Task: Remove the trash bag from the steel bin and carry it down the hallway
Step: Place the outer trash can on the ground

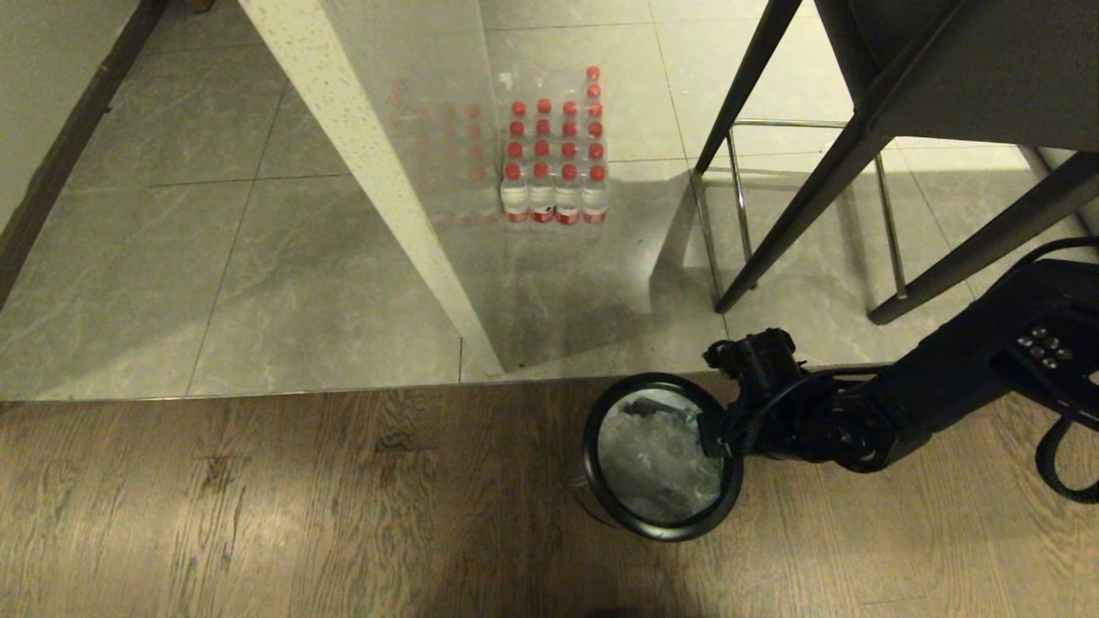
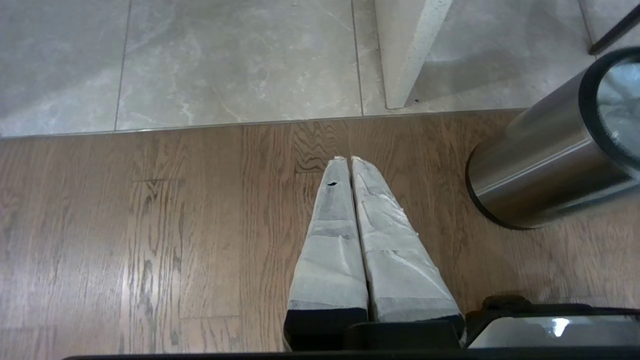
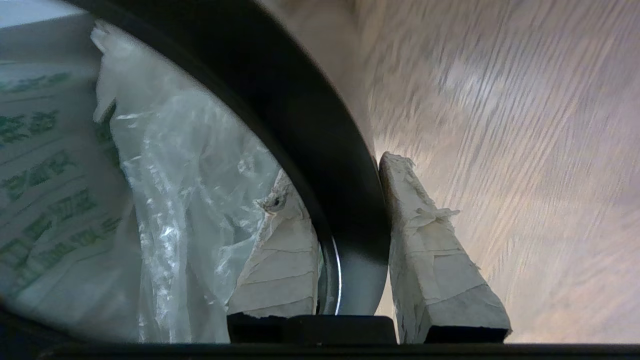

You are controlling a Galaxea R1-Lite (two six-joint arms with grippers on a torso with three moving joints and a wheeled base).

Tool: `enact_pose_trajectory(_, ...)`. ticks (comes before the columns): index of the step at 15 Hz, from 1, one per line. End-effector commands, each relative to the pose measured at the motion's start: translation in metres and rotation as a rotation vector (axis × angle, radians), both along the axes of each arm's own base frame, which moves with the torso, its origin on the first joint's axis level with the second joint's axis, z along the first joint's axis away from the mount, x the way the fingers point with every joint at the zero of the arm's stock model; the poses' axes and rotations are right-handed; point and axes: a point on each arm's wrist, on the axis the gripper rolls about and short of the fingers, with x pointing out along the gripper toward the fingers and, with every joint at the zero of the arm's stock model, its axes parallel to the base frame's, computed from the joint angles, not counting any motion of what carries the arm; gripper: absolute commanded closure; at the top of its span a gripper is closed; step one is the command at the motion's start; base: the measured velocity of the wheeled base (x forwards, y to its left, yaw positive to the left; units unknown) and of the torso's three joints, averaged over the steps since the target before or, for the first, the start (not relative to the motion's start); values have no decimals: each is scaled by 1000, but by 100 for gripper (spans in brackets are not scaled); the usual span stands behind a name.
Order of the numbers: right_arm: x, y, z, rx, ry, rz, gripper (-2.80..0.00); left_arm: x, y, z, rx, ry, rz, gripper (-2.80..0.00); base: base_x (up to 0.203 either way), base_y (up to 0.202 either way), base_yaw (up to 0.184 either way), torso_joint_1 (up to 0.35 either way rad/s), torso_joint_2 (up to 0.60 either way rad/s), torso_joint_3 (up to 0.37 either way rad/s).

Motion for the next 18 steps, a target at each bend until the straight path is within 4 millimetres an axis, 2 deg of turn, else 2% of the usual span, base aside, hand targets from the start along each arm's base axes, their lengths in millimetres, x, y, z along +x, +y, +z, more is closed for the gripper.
enact_pose_trajectory(1,-2,-1,25,23,-64,0,0,0,0,0,0,1,0,0,0,0,0,0,0,0)
enact_pose_trajectory(3,-15,-6,61,43,-118,9,0,0,0,0,0,0,0,0,0,0,0,0,0,0)
enact_pose_trajectory(5,-36,-14,101,42,-161,28,0,0,0,0,0,1,0,0,0,0,0,0,0,0)
enact_pose_trajectory(8,-82,-30,155,38,-217,53,0,0,0,0,0,0,0,0,0,0,0,0,0,0)
enact_pose_trajectory(11,-134,-50,195,19,-271,52,0,0,0,0,0,1,0,0,0,0,0,0,0,0)
enact_pose_trajectory(13,-164,-64,215,-9,-310,28,0,0,0,0,0,0,0,0,0,0,0,0,0,0)
enact_pose_trajectory(15,-189,-81,222,-51,-304,-34,0,0,0,0,0,1,0,0,0,0,0,0,0,0)
enact_pose_trajectory(18,-202,-106,220,-90,-244,-189,0,0,0,0,0,0,0,0,0,0,0,0,0,0)
